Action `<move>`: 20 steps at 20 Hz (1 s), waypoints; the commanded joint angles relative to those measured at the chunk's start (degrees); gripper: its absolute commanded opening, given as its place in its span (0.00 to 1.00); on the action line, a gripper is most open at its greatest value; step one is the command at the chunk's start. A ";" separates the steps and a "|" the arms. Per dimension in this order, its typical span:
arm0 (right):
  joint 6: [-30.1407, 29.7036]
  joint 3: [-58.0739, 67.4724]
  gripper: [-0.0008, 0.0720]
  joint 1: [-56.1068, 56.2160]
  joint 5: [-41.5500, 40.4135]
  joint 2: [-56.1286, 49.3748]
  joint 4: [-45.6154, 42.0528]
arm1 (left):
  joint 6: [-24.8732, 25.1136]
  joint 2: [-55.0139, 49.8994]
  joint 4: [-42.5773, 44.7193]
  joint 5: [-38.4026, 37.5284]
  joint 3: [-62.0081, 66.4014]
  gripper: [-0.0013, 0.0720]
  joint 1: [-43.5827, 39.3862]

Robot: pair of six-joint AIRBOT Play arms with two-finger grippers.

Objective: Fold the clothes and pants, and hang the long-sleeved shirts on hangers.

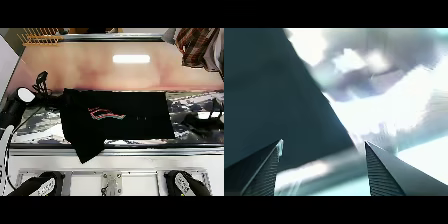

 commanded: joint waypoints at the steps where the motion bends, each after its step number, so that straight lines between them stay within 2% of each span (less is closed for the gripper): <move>1: 5.38 -13.44 0.79 -7.26 -1.40 4.04 3.34 | -0.13 5.73 0.66 3.26 -7.52 0.63 -3.74; 4: 5.16 -19.54 0.78 -5.97 -9.11 4.00 11.96 | -0.13 7.32 0.63 4.35 -10.27 0.63 -5.42; 5: 5.16 -20.70 0.72 -4.83 -12.11 3.98 13.57 | -0.13 7.23 0.63 4.22 -10.51 0.63 -5.73; 6: 5.18 -21.27 0.61 -3.58 -14.67 3.98 14.60 | -0.13 6.91 0.59 4.11 -10.45 0.63 -5.84; 7: 5.18 -21.40 0.57 -2.32 -16.68 3.98 15.19 | -0.11 6.51 0.24 4.11 -10.45 0.63 -5.84; 12: 5.22 -21.38 0.56 4.33 -24.22 2.34 18.69 | -0.13 4.74 0.24 3.93 -10.47 0.63 -5.84; 20: 5.16 -21.38 0.56 6.62 -25.03 -1.73 19.30 | -0.11 4.83 0.26 3.89 -10.40 0.63 -5.81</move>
